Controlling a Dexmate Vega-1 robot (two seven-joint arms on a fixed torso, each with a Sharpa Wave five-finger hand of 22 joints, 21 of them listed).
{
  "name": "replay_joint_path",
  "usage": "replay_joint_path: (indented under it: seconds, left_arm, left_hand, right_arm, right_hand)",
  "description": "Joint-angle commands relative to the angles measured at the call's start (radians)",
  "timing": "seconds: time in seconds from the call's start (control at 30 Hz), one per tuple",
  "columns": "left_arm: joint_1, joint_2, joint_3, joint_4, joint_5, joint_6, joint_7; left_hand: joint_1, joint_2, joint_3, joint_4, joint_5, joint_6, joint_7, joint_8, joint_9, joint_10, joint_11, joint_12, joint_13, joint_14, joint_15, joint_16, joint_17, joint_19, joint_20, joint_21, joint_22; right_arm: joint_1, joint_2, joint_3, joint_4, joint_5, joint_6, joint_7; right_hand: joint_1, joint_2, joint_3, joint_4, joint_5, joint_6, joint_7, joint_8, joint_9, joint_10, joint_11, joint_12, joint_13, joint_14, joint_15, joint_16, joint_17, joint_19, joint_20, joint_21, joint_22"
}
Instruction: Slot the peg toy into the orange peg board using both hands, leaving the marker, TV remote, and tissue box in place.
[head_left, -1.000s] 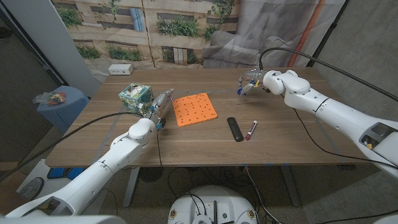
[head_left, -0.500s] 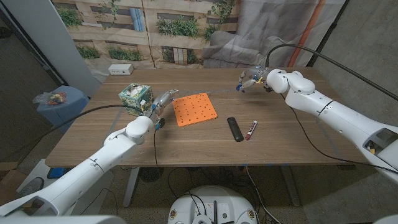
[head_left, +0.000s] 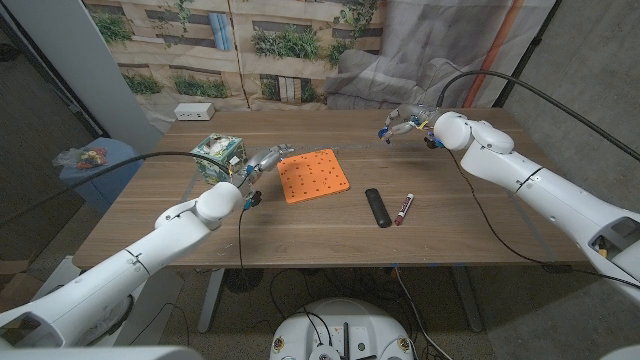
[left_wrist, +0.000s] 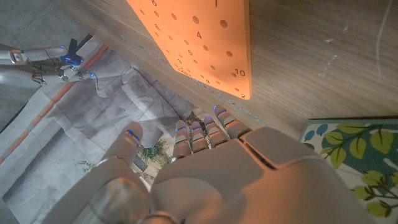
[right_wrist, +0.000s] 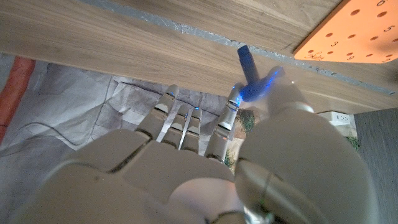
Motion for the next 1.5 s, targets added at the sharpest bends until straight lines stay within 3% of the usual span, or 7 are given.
replay_joint_path:
  seconds: [0.03, 0.27, 0.43, 0.7, 0.9, 1.23, 1.5]
  left_arm:
    - [0.007, 0.084, 0.021, -0.072, 0.156, 0.020, -0.034]
    - [0.004, 0.122, 0.031, -0.101, 0.241, 0.034, -0.068]
    - [0.009, 0.143, 0.042, -0.119, 0.332, 0.047, -0.064]
    - [0.005, 0.175, 0.063, -0.132, 0.450, 0.058, -0.101]
    - [0.011, 0.182, 0.075, -0.145, 0.526, 0.078, -0.126]
    - [-0.014, 0.172, 0.118, -0.139, 0.650, 0.088, -0.198]
    - [-0.018, 0.136, 0.146, -0.106, 0.732, 0.079, -0.196]
  left_hand:
    - [-0.012, 0.063, 0.003, 0.010, 0.003, 0.010, -0.005, 0.007, 0.003, 0.005, -0.008, 0.001, 0.006, 0.010, -0.033, 0.002, 0.003, -0.009, -0.087, -0.003, 0.006]
    - [-0.023, 0.059, -0.002, 0.023, 0.002, 0.009, -0.013, 0.006, 0.003, 0.009, -0.012, 0.002, 0.005, 0.009, -0.038, 0.003, 0.006, -0.016, -0.097, -0.004, 0.006]
    - [-0.072, 0.053, -0.027, 0.082, 0.003, -0.027, -0.028, -0.004, 0.004, 0.016, -0.023, 0.002, 0.006, 0.007, -0.051, 0.006, 0.011, -0.026, -0.109, -0.002, 0.008]
    - [-0.098, 0.048, -0.044, 0.122, 0.006, -0.040, -0.029, -0.003, 0.003, 0.020, -0.029, 0.001, 0.006, 0.009, -0.059, 0.007, 0.011, -0.046, -0.128, -0.006, 0.009]
    - [-0.109, 0.043, -0.059, 0.168, 0.011, -0.044, -0.056, 0.000, 0.000, 0.042, -0.037, 0.004, 0.005, 0.024, -0.071, 0.008, 0.008, -0.116, -0.150, -0.018, 0.009]
    - [-0.109, 0.041, -0.071, 0.206, 0.014, -0.082, -0.019, -0.006, -0.002, 0.014, -0.022, -0.009, 0.004, -0.005, -0.060, -0.002, 0.004, -0.170, -0.165, -0.012, 0.009]
    - [-0.109, 0.047, -0.082, 0.223, 0.016, -0.122, -0.013, -0.009, -0.003, -0.064, -0.006, -0.018, 0.005, -0.076, -0.048, -0.011, 0.006, -0.192, -0.170, -0.007, 0.010]
  right_arm:
    - [-0.040, 0.007, 0.043, -0.019, 0.147, -0.002, -0.099]
    - [-0.066, 0.027, 0.063, -0.007, 0.217, 0.012, -0.175]
    - [-0.077, 0.036, 0.074, 0.003, 0.271, 0.029, -0.200]
    - [-0.087, 0.050, 0.068, 0.007, 0.312, 0.041, -0.246]
    - [-0.085, 0.054, 0.061, 0.018, 0.331, 0.056, -0.260]
    - [-0.083, 0.057, 0.051, 0.033, 0.356, 0.075, -0.267]
    - [-0.088, 0.067, 0.046, 0.041, 0.362, 0.086, -0.294]
  right_hand:
    - [0.000, 0.015, 0.001, 0.003, 0.007, 0.068, -0.061, 0.044, 0.033, 0.003, 0.005, -0.005, 0.000, 0.006, 0.004, 0.007, 0.004, 0.004, -0.003, -0.003, 0.001]
    - [-0.002, 0.016, 0.000, 0.004, 0.009, 0.069, -0.061, 0.046, 0.034, 0.001, 0.005, -0.007, 0.000, -0.001, 0.006, 0.004, 0.005, -0.003, 0.000, -0.006, 0.002]
    - [-0.003, 0.016, -0.001, 0.004, 0.010, 0.068, -0.061, 0.046, 0.034, 0.001, 0.006, -0.008, -0.001, -0.001, 0.004, 0.004, 0.006, -0.004, -0.001, -0.006, 0.002]
    - [-0.005, 0.019, -0.002, 0.005, 0.013, 0.069, -0.061, 0.047, 0.034, 0.004, 0.009, -0.009, -0.001, 0.000, 0.003, 0.004, 0.007, -0.003, -0.005, -0.006, 0.002]
    - [-0.006, 0.020, -0.004, 0.006, 0.014, 0.071, -0.061, 0.048, 0.035, 0.007, 0.013, -0.008, -0.002, 0.003, 0.004, 0.005, 0.007, -0.001, -0.009, -0.005, 0.002]
    - [-0.008, 0.024, -0.005, 0.006, 0.018, 0.068, -0.061, 0.045, 0.030, 0.011, 0.016, -0.009, -0.003, 0.006, 0.000, 0.006, 0.009, -0.001, -0.014, -0.005, 0.002]
    - [-0.009, 0.026, -0.007, 0.007, 0.020, 0.069, -0.061, 0.043, 0.026, 0.012, 0.017, -0.010, -0.004, 0.007, -0.001, 0.007, 0.010, -0.001, -0.015, -0.005, 0.002]
